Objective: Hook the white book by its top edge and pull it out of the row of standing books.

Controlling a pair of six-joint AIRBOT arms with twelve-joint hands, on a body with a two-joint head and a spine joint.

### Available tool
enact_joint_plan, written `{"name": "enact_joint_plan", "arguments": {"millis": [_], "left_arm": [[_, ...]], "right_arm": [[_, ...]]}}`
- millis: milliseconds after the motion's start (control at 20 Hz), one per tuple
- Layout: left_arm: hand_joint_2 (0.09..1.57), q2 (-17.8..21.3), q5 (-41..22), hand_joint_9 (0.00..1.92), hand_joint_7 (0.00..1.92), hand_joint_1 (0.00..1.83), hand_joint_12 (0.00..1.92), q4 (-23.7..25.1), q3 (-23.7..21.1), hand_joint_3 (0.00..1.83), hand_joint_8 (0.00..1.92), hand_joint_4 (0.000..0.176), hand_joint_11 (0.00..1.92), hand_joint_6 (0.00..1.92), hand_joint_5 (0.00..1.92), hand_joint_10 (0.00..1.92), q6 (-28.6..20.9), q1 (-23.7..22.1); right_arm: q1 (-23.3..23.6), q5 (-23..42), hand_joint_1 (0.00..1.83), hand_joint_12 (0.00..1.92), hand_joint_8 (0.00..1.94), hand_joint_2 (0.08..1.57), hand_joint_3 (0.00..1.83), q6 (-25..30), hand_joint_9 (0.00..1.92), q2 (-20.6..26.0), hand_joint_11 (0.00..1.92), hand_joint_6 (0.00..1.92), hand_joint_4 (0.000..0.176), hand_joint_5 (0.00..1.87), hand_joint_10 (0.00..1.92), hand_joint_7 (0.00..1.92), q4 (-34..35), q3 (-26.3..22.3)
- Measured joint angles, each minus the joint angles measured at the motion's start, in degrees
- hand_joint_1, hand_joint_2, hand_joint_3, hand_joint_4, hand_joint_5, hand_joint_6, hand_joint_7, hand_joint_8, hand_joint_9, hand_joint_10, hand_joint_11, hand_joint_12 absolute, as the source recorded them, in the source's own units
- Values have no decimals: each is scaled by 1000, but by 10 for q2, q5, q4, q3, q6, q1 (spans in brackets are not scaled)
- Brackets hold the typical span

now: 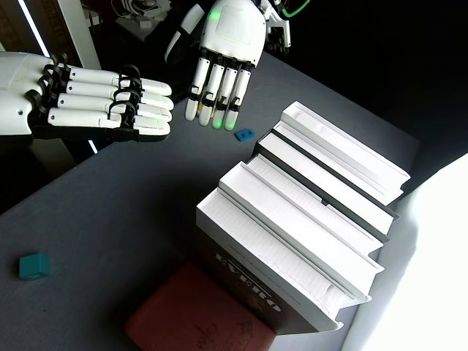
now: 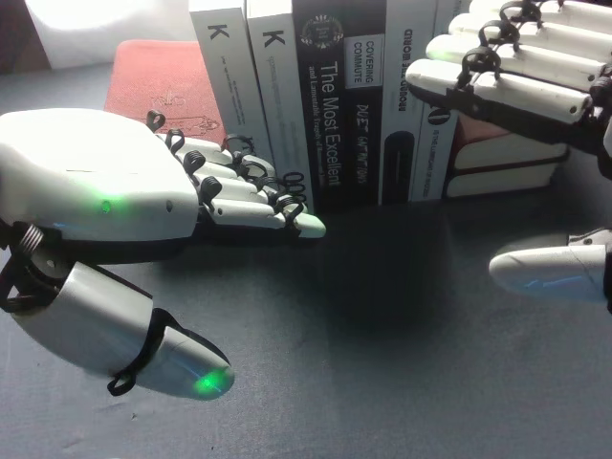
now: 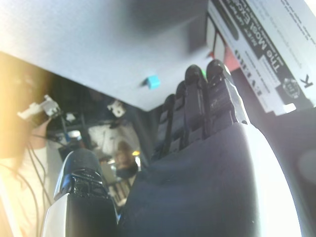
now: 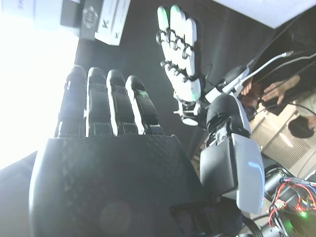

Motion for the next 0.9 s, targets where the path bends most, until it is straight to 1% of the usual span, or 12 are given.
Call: {"name": "enact_joint_plan", "arguments": {"millis": [50, 200, 300, 400, 500, 650, 750, 850, 900], "left_arm": [[1110, 0, 2, 0, 0, 0, 0, 0, 0, 62, 0, 0, 0, 0, 0, 0, -1, 1], [1122, 0, 2, 0, 3, 0, 0, 0, 1, 58, 1, 0, 0, 0, 0, 0, -2, 2], [1122, 0, 3, 0, 0, 0, 0, 0, 1, 52, 0, 0, 0, 0, 0, 0, -2, 2], [1134, 0, 3, 0, 0, 0, 0, 0, 1, 52, 0, 0, 0, 0, 0, 0, -4, 2], [1128, 0, 3, 0, 0, 0, 0, -1, 2, 45, 0, 0, 0, 0, 0, 0, -4, 2], [1132, 0, 6, 10, 22, 0, 0, 0, 2, 41, 8, 0, 0, 0, 0, 4, -4, 2], [1130, 0, 7, 0, 8, 0, 0, 0, 2, 36, 1, 0, 0, 0, 0, 0, -4, 2], [1137, 0, 11, 0, 13, 0, 0, 0, 0, 35, 3, 0, 0, 0, 0, 0, -5, 2], [1139, 0, 12, 0, 9, 0, 0, -1, -1, 34, 1, 0, 0, 0, 0, 0, -6, 2]], "right_arm": [[0, 0, 0, 0, 0, 1099, 32, 0, 0, 0, 0, 0, 0, 0, 0, 0, 1, 0], [0, 2, 0, 0, 0, 1103, 27, -6, 0, 0, 0, 0, 0, 0, 0, 0, 0, -1], [0, 6, 0, 0, 0, 1110, 26, -28, 0, 0, 0, 5, 0, 13, 0, 0, 0, -3], [5, 8, 0, 0, 0, 1108, 22, -93, 0, -5, 0, 0, 0, 0, 0, 0, 26, -10], [5, 15, 0, 0, 0, 1102, 16, -179, 0, -17, 0, 0, 0, 0, 0, 0, 76, -23], [5, 17, 0, 0, 0, 1110, 17, -262, 0, -43, 0, 0, 0, 0, 0, 0, 135, -25], [14, 22, 0, 0, 0, 1105, 13, -310, 0, -56, 0, 0, 0, 0, 0, 0, 170, -25], [26, 33, 0, 0, 0, 1108, 13, -372, 0, -70, 0, 0, 0, 0, 0, 0, 225, -25], [30, 37, 0, 0, 0, 1109, 13, -386, 0, -76, 0, 0, 0, 0, 0, 0, 244, -24]]}}
